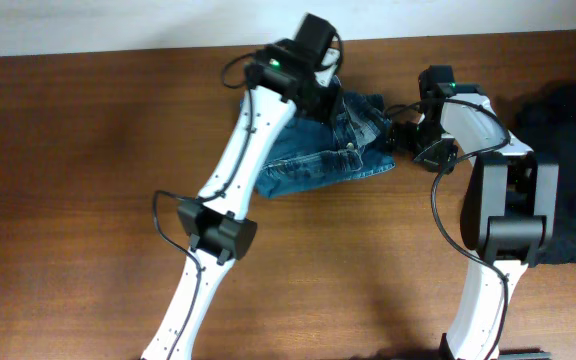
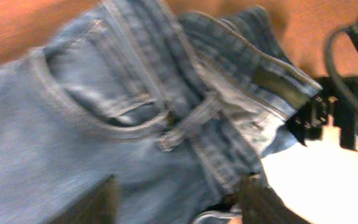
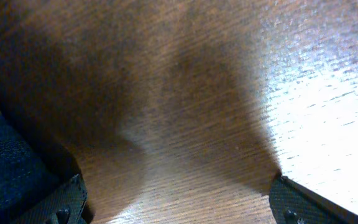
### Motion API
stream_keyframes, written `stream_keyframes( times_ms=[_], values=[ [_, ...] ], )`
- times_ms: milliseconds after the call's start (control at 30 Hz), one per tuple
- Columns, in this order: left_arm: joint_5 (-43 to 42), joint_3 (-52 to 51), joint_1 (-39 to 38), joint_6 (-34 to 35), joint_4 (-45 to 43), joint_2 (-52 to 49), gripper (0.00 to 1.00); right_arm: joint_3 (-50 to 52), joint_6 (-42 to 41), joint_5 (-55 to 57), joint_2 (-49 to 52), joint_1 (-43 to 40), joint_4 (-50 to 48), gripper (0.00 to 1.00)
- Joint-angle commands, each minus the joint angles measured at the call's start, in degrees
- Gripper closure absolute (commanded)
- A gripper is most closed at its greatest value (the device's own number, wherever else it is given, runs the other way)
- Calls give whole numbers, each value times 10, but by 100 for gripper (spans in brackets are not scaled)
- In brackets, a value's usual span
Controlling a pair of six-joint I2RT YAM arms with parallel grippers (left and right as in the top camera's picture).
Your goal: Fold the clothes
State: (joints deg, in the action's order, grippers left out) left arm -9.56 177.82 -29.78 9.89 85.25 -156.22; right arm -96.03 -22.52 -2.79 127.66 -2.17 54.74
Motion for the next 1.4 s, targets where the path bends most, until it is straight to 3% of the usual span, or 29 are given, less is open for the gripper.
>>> stream_keyframes(
  times_ms=[0, 67, 133, 233, 333, 767, 933, 1367],
  values=[
    [19, 2, 28, -8, 27, -5, 24, 23, -5, -56, 31, 14, -18, 1],
    [19, 2, 40, -8, 50, -11, 8, 27, -5, -56, 31, 14, -17, 1],
    [19, 2, 59, -8, 75, -19, 1, 33, -5, -53, 31, 14, -18, 1],
    [-2, 2, 85, -9, 99, -32, 1, 45, -5, -43, 31, 14, -26, 1],
    [-87, 2, 111, -34, 115, -52, 1, 67, -5, -43, 31, 14, -53, 1],
    [-70, -24, 199, -27, 115, -80, 1, 74, -5, -41, 31, 14, -57, 1],
    [-227, -66, 236, -92, 115, -80, 1, 74, -5, -41, 31, 14, -67, 1],
    [-313, -90, 223, -111, 113, -136, 1, 74, -5, -41, 31, 14, -66, 1]
  ],
)
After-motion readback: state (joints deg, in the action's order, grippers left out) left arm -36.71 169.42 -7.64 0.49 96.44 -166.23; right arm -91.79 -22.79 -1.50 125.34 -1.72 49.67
